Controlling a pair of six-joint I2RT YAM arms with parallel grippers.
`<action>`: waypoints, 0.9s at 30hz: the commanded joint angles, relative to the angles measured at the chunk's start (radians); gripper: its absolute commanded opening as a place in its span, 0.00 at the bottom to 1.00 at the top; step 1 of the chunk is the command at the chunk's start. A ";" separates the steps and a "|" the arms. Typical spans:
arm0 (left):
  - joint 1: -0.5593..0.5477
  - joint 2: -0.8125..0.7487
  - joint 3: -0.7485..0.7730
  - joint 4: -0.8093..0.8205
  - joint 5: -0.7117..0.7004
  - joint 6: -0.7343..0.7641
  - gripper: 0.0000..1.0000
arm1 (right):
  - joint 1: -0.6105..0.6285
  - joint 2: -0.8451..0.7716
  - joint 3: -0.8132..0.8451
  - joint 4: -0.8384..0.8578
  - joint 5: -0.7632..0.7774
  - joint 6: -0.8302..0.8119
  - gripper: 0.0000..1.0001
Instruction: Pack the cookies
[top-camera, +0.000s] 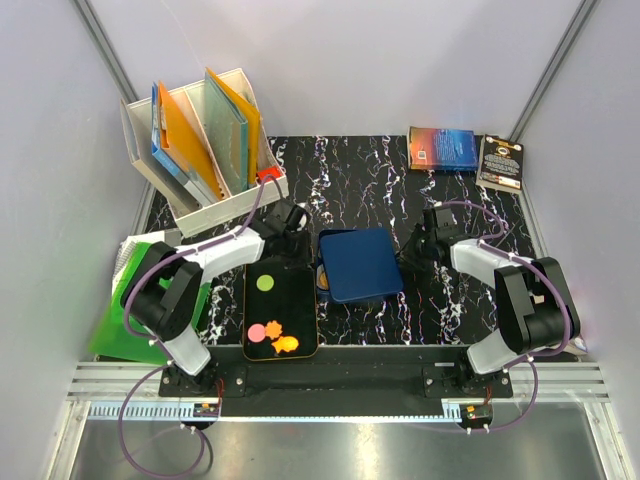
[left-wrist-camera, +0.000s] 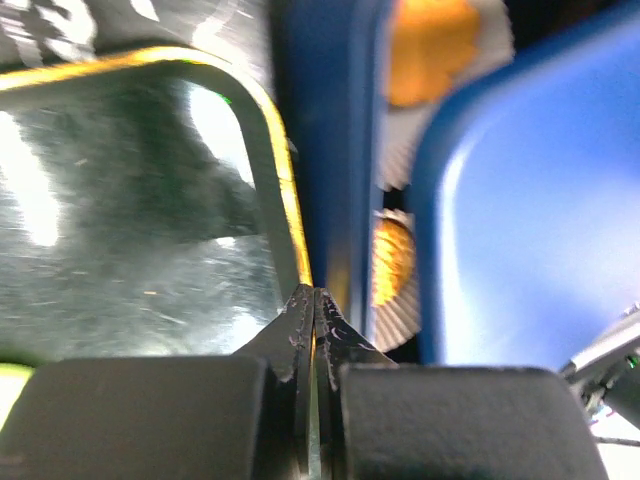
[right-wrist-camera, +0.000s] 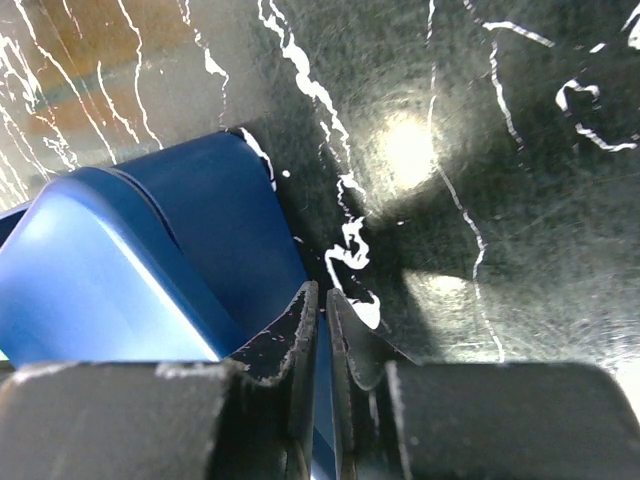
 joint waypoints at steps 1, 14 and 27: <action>-0.030 0.006 0.041 0.062 0.041 -0.021 0.00 | 0.021 -0.019 0.008 0.022 0.004 0.050 0.16; -0.046 -0.011 -0.009 0.115 0.076 -0.068 0.00 | 0.062 -0.058 -0.037 0.075 -0.031 0.173 0.18; -0.064 -0.020 -0.009 0.137 0.082 -0.084 0.01 | 0.114 -0.099 0.017 -0.019 0.041 0.107 0.20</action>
